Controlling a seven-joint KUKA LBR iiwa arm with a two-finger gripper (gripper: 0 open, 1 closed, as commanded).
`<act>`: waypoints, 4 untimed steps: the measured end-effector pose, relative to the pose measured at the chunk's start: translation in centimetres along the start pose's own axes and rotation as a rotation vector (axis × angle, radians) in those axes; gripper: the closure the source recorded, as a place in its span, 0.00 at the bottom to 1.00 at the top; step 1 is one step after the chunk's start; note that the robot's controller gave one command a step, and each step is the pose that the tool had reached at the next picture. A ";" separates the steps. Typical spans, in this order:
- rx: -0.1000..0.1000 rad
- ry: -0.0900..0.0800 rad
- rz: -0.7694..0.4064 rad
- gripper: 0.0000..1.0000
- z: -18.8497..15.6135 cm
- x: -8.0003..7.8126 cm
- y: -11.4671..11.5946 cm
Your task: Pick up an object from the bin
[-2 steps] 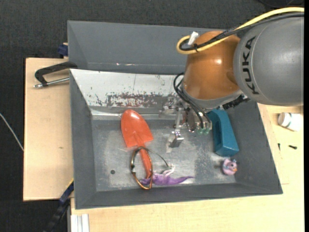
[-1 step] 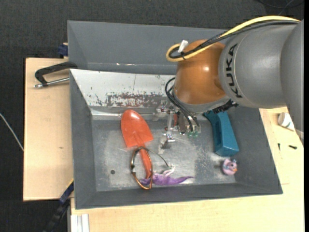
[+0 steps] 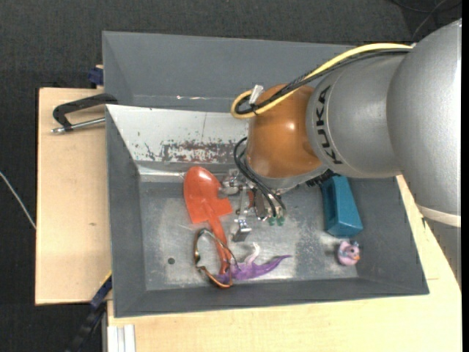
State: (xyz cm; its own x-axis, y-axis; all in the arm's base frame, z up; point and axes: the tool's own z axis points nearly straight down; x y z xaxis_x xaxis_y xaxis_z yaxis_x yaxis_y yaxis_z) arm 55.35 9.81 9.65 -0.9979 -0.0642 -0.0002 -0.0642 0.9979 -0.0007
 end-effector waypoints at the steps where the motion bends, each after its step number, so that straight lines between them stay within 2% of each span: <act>1: -0.004 -0.006 -0.324 1.00 1.8 0.1 8.6; 2: -0.004 -0.006 -0.323 1.00 1.8 0.0 8.6; 3: -0.002 -0.002 -0.369 1.00 1.4 1.7 9.3; 4: -0.003 -0.007 -0.495 0.00 -5.5 4.0 11.9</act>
Offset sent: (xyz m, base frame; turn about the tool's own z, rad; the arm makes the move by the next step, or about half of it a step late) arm 0.0000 0.0000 0.0000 0.0000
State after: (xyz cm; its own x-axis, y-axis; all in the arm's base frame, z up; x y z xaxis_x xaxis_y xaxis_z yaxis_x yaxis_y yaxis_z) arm 50.54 21.46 15.10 -0.8475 -0.5307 -0.0069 -0.5307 0.8476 0.0005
